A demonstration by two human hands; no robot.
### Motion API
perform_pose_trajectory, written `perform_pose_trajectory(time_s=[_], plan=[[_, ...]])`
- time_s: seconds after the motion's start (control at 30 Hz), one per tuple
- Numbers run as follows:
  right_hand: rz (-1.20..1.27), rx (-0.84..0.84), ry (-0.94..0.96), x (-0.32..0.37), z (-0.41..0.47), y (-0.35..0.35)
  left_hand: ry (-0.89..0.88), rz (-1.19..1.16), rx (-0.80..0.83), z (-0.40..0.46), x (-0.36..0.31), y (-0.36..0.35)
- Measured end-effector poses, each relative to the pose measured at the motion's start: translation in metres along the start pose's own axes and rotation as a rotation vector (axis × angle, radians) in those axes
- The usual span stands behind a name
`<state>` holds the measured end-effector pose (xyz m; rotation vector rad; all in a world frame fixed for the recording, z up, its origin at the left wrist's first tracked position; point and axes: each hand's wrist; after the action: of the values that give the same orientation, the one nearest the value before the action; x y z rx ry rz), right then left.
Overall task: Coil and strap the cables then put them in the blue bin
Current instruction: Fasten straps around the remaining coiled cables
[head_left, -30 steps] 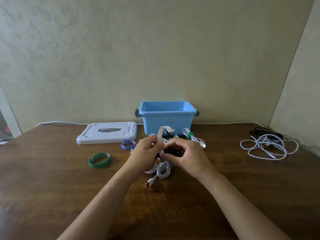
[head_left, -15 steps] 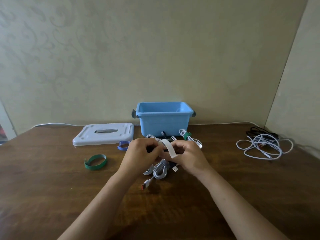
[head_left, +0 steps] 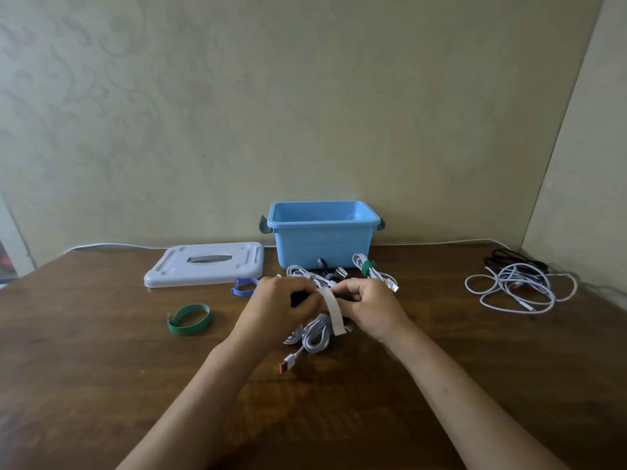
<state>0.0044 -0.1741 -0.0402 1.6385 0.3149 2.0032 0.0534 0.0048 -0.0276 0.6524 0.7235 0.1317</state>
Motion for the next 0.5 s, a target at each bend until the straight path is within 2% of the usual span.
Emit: perform_pose_trajectory(time_s=[0.23,0.37,0.43,0.5], plan=[[-0.144,-0.014,0.282,0.008,-0.008,-0.008,0.249,-0.336,-0.08,0.001,-0.001,0.008],[-0.259,-0.153,0.33,0.01,-0.01,-0.009,0.262,-0.325,-0.075,0.0,0.0,0.005],[-0.285,-0.212,0.371,0.009,-0.011,-0.01,0.279,-0.396,-0.077,0.0,-0.002,0.006],[-0.318,-0.209,0.397,0.008,-0.011,-0.011,0.274,-0.408,-0.066,0.0,-0.003,0.007]])
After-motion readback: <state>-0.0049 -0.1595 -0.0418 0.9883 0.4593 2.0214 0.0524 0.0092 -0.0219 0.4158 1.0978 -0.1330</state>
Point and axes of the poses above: each hand's wrist, its own z-axis towards the middle knuckle, its own y-axis out of the back of the hand, x = y × z, and after that the axes turned 8 degrees about -z, right-handed
